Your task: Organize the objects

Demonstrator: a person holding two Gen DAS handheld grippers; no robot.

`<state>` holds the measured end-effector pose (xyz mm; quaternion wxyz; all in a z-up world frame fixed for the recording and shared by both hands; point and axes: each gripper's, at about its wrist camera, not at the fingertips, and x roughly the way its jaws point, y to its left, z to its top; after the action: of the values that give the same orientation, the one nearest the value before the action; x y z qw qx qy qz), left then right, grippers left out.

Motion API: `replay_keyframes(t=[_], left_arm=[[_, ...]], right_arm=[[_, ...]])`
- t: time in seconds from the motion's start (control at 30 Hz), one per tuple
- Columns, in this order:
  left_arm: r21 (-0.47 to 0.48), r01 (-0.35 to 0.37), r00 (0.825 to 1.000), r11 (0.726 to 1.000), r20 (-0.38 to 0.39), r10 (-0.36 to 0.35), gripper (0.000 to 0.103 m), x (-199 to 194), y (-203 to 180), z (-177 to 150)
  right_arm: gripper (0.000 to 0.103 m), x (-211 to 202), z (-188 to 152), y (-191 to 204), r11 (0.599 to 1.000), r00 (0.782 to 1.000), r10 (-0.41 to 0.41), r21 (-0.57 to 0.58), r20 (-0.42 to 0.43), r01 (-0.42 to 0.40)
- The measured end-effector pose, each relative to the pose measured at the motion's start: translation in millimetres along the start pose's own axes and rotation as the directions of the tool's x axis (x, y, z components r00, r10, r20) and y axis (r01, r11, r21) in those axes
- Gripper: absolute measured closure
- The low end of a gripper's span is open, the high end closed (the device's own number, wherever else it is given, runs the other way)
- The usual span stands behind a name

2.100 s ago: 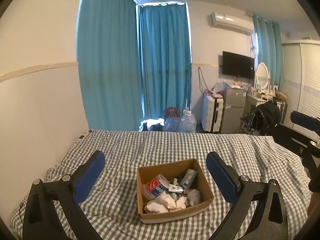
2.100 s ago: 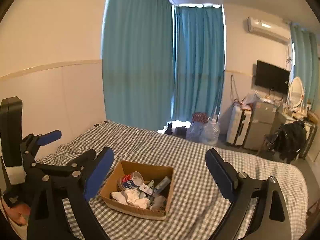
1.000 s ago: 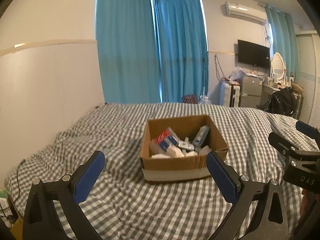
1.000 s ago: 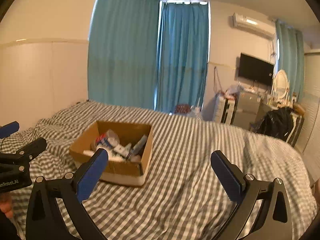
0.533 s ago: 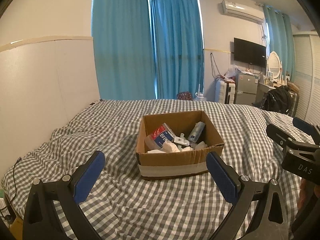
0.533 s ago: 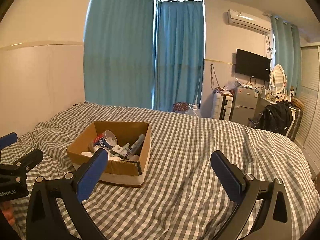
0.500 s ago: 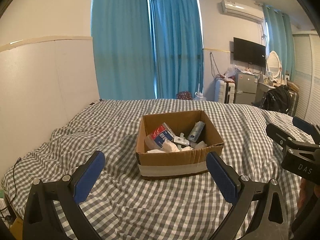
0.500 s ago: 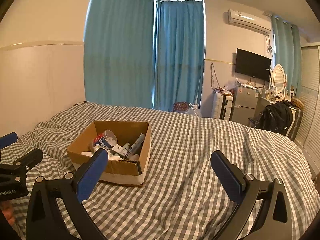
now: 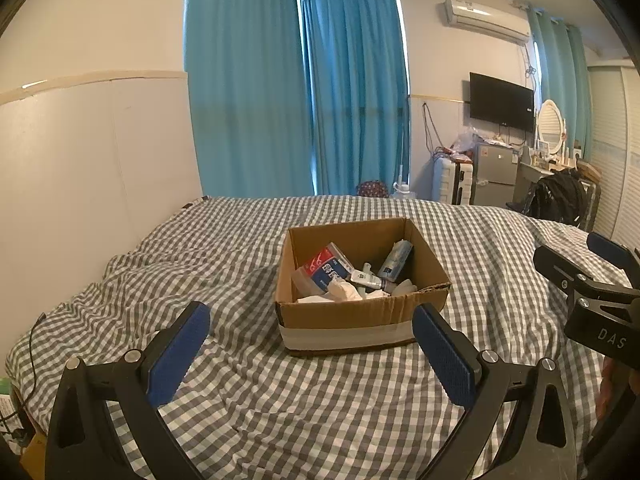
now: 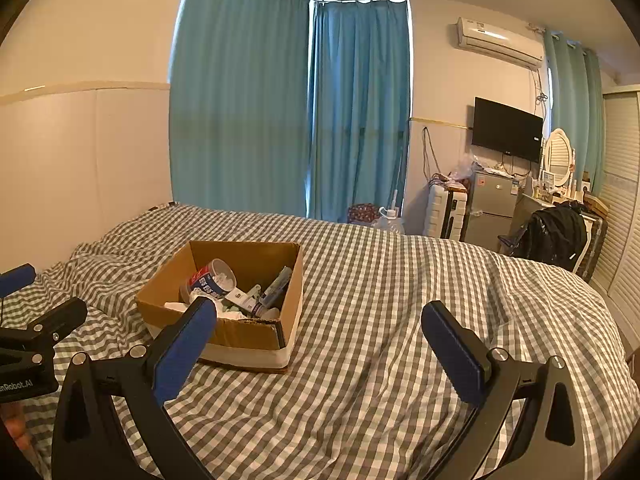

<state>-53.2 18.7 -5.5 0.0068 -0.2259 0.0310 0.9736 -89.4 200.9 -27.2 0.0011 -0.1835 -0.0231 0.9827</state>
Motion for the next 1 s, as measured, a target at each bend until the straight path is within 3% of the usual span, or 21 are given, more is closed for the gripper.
replay_keyframes(t=[1.0], left_arm=[[0.004, 0.008, 1.000, 1.000, -0.023, -0.008, 0.000, 3.2, 1.0, -6.2]], right_arm=[[0.000, 4.3, -4.3, 6.1, 1.000, 1.000, -0.001, -0.003, -0.012, 0.001]])
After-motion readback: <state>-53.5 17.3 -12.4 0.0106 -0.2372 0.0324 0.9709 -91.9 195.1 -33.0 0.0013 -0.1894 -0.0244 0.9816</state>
